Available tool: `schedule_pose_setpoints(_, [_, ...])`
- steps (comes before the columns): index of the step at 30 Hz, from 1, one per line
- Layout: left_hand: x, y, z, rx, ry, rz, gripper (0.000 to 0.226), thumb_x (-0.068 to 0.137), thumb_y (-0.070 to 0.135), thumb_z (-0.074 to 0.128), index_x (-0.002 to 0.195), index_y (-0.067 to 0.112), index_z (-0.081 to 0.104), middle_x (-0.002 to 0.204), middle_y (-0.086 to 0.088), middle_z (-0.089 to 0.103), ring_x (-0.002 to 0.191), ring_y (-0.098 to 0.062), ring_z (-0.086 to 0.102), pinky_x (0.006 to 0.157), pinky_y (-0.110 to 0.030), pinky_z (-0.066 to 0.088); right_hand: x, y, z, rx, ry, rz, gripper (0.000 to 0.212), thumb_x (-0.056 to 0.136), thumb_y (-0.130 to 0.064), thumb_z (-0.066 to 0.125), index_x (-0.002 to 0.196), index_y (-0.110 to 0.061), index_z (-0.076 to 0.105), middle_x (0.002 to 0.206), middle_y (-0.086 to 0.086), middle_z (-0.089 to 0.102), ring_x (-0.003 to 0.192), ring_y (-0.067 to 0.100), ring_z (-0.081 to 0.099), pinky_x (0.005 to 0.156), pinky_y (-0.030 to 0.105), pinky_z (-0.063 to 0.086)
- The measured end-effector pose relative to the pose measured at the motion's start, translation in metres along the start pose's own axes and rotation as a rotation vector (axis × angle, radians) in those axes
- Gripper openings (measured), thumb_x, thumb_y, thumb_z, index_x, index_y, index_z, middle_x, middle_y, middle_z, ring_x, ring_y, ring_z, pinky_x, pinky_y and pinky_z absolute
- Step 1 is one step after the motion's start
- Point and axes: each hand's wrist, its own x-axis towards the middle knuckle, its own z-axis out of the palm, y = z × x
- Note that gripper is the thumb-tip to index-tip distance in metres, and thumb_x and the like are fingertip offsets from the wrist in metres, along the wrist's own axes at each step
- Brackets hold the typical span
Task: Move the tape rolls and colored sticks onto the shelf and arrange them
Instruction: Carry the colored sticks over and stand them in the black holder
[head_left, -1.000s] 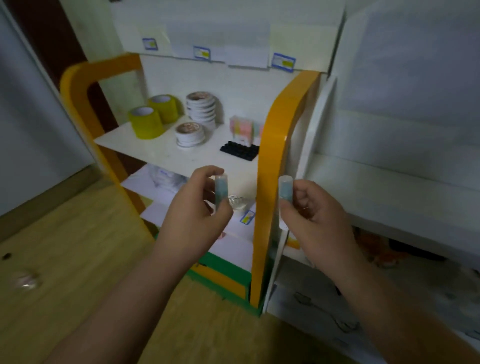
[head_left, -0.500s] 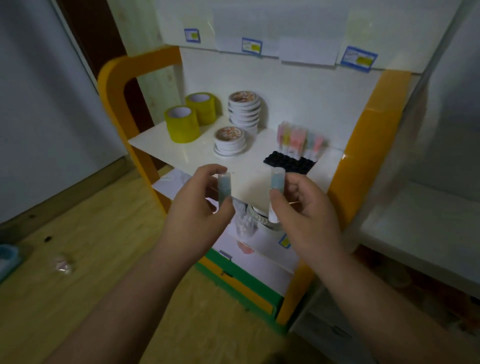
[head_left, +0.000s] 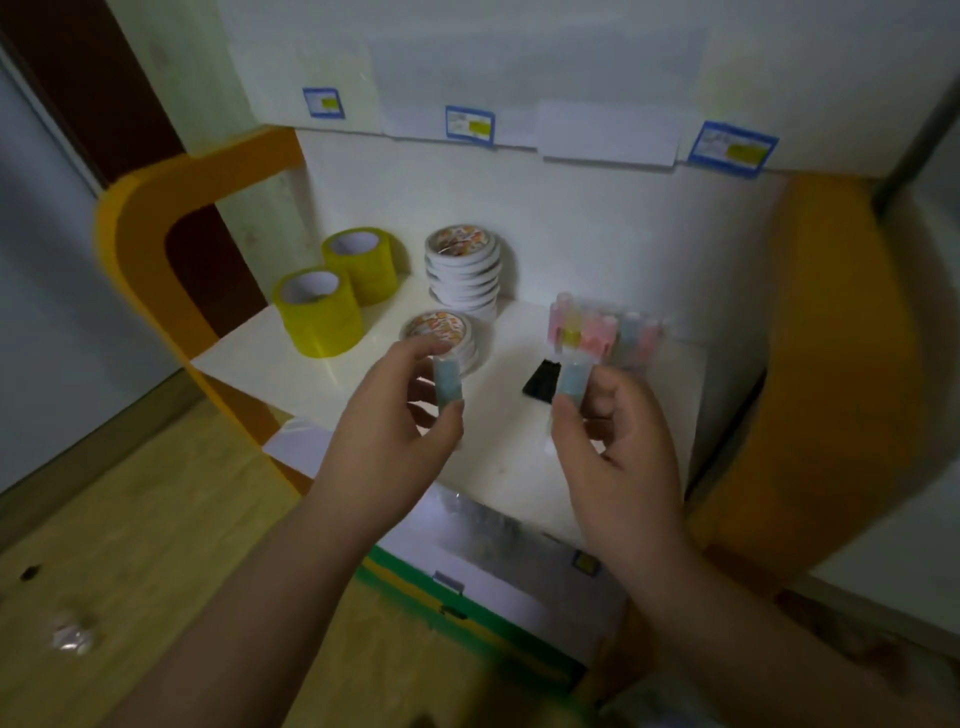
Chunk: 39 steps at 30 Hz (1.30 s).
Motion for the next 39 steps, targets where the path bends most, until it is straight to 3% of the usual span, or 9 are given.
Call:
schedule_pose_setpoints(3, [0.036,-0.016,0.007,-0.054,-0.084,0.069,0.046,0.088,0.004,0.067,0.115,0.036,0.049,0.109,0.008,0.061,0.089,-0.001,0.063,0.068,-0.011,0.048,0.01,0.006,0.004,-0.08,0.114,0.026,0.024,0.095,-0.029,0.061,0.094,-0.051,0.054,0.096,-0.012,0.06,0.087,0.005,0.061,0.07,0.016,0.051])
schedule_pose_setpoints(7, [0.076,-0.033,0.021,-0.077,-0.185,0.144,0.038,0.086,0.01,0.069,0.109,0.036,0.054,0.093,0.012,0.063,0.083,0.0,0.063,0.068,-0.01,0.046,0.014,0.014,0.01,-0.141,0.274,0.077,0.023,0.094,-0.025,0.066,0.1,-0.044,0.053,0.099,-0.011,0.059,0.086,0.003,0.058,0.067,0.008,0.046])
schedule_pose_setpoints(10, [0.104,-0.028,0.036,-0.118,-0.24,0.232,0.03,0.086,0.012,0.069,0.108,0.027,0.056,0.085,0.009,0.062,0.078,0.002,0.06,0.065,-0.007,0.044,0.014,0.021,0.015,-0.213,0.372,0.09,0.018,0.094,-0.031,0.064,0.108,-0.038,0.056,0.101,-0.008,0.06,0.088,0.006,0.059,0.069,0.013,0.047])
schedule_pose_setpoints(14, [0.142,-0.023,0.066,-0.184,-0.405,0.349,0.03,0.088,0.02,0.07,0.112,0.03,0.056,0.092,0.008,0.062,0.079,-0.002,0.063,0.07,-0.019,0.054,0.013,0.017,0.021,-0.294,0.502,0.096,0.02,0.094,-0.03,0.065,0.101,-0.045,0.054,0.097,-0.007,0.06,0.087,0.006,0.06,0.067,0.013,0.047])
schedule_pose_setpoints(19, [0.174,-0.017,0.112,-0.058,-0.57,0.555,0.026,0.092,0.033,0.065,0.115,0.032,0.053,0.103,0.01,0.063,0.069,-0.003,0.067,0.059,-0.01,0.049,-0.003,0.018,0.028,-0.358,0.648,0.117,0.012,0.093,-0.026,0.065,0.095,-0.035,0.057,0.094,0.002,0.058,0.088,0.013,0.06,0.07,0.027,0.051])
schedule_pose_setpoints(22, [0.185,-0.024,0.137,0.032,-0.633,0.704,0.024,0.095,0.032,0.061,0.117,0.025,0.053,0.101,0.002,0.064,0.059,-0.015,0.066,0.057,-0.035,0.058,-0.012,0.017,0.032,-0.376,0.716,0.116,0.016,0.093,-0.022,0.067,0.097,-0.035,0.058,0.095,0.001,0.059,0.089,0.015,0.061,0.073,0.035,0.054])
schedule_pose_setpoints(29, [0.186,-0.051,0.16,0.125,-0.476,0.951,0.025,0.085,0.021,0.07,0.107,0.015,0.063,0.101,-0.007,0.066,0.089,-0.03,0.058,0.078,-0.047,0.049,-0.019,0.019,0.035,-0.388,0.816,0.168,0.013,0.093,-0.023,0.068,0.104,-0.028,0.062,0.1,0.002,0.062,0.093,0.018,0.063,0.079,0.042,0.056])
schedule_pose_setpoints(35, [0.189,-0.06,0.166,0.155,-0.419,1.007,0.015,0.082,0.019,0.07,0.094,0.012,0.066,0.094,-0.006,0.059,0.085,-0.028,0.053,0.07,-0.045,0.046,-0.009,0.03,0.032,-0.432,0.833,0.239,0.013,0.093,-0.028,0.066,0.105,-0.029,0.062,0.101,-0.004,0.063,0.094,0.009,0.063,0.077,0.029,0.056])
schedule_pose_setpoints(39, [0.195,-0.061,0.166,0.19,-0.408,0.953,0.013,0.085,0.02,0.063,0.091,0.012,0.07,0.104,-0.007,0.058,0.093,-0.028,0.051,0.076,-0.043,0.045,0.003,0.039,0.026,-0.476,0.804,0.256,0.012,0.095,-0.03,0.064,0.107,-0.026,0.064,0.1,-0.006,0.064,0.092,0.004,0.062,0.072,0.014,0.05])
